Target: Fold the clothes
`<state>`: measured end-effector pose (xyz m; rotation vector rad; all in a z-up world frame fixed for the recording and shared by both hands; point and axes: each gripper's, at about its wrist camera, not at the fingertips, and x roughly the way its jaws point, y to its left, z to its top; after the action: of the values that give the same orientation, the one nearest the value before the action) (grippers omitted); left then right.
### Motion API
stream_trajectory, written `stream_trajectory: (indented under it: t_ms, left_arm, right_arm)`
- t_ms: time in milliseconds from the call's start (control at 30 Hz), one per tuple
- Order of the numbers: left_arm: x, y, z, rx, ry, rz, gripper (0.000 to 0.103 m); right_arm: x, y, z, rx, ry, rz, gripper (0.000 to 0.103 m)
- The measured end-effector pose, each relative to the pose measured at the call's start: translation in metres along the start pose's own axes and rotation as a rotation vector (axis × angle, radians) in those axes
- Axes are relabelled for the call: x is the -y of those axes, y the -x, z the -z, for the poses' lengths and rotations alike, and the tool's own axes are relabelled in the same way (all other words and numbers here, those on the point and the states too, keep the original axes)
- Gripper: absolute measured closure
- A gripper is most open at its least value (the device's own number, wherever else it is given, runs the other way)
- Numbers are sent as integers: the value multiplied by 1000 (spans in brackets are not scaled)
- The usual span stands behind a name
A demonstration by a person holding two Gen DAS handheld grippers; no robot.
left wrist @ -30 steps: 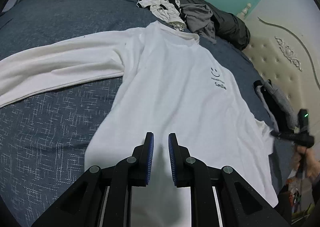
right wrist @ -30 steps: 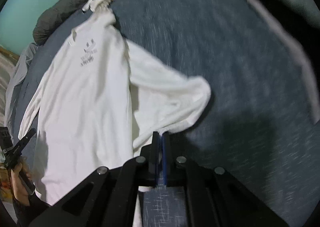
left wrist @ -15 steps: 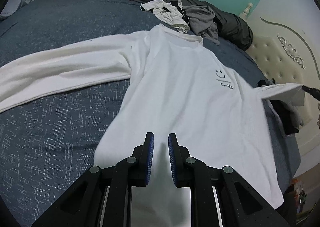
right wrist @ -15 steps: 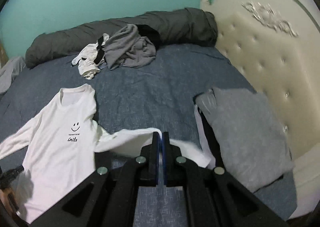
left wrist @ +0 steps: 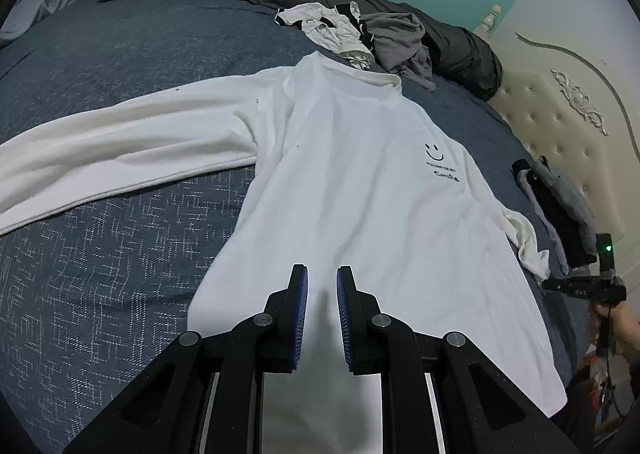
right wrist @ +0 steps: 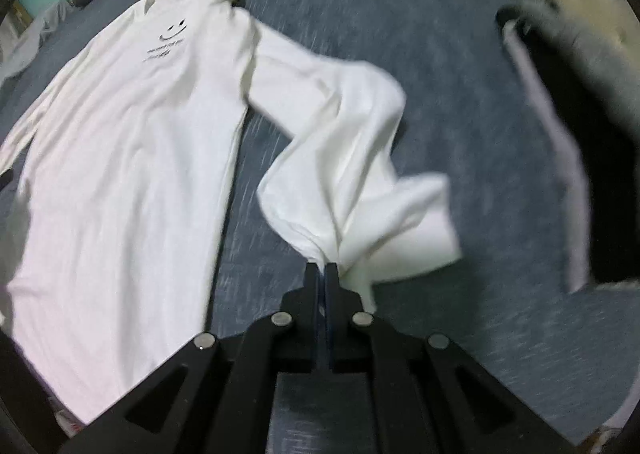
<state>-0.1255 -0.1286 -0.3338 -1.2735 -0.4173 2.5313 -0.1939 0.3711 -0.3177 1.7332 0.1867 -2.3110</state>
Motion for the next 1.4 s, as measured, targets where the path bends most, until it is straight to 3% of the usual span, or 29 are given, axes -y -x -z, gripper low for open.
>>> stream_trajectory:
  t_ms: [133,200,267,367,433,467,667,800,833,900,1000,1167,1400]
  left_arm:
    - [4,-2,-2,1,-7,2,87]
    - [6,-3,-3,1,-12,2,87]
    - [9,-5,-3,-2,-17,3,87]
    - [11,-6,-4,-4,-23,0,87]
    - [12,-7,-5,-3,-23,-1,87]
    - [12,-7,-5,-3,-22,-2,87]
    - [14,-11,-8,-8,-25,-2,87]
    - [16,-14,-10,-10,-33,0,87]
    - [17,-15,-11,-11,-35,0,87]
    - [19,-18,-12,-14,-41,2,87]
    - [22,-20,-12,-18,-46,3,87]
    - [23,-23,-12,-24,-48,4,87]
    - [26,-26,-13,-26,-50,2,87]
  right_arm:
    - [27,31,1,120,-96,-96,91]
    - [44,45,-1,175,-148,-98,70]
    - [62,52,-3,197,-211,-60,65]
    - [88,45,-5,183,-314,-68,64]
    - [97,33,-9,147,-346,-60,58]
    - [99,27,-10,134,-353,-59,52]
    - [92,2,-13,118,-326,-49,46]
    - [77,-6,-12,118,-273,-14,47]
    - [72,-6,-12,118,-248,-3,51]
    - [61,-5,-11,119,-194,14,83]
    - [49,1,-10,134,-131,37,99]
    - [52,37,-20,217,-105,50,100]
    - [69,93,-68,325,-99,137,100]
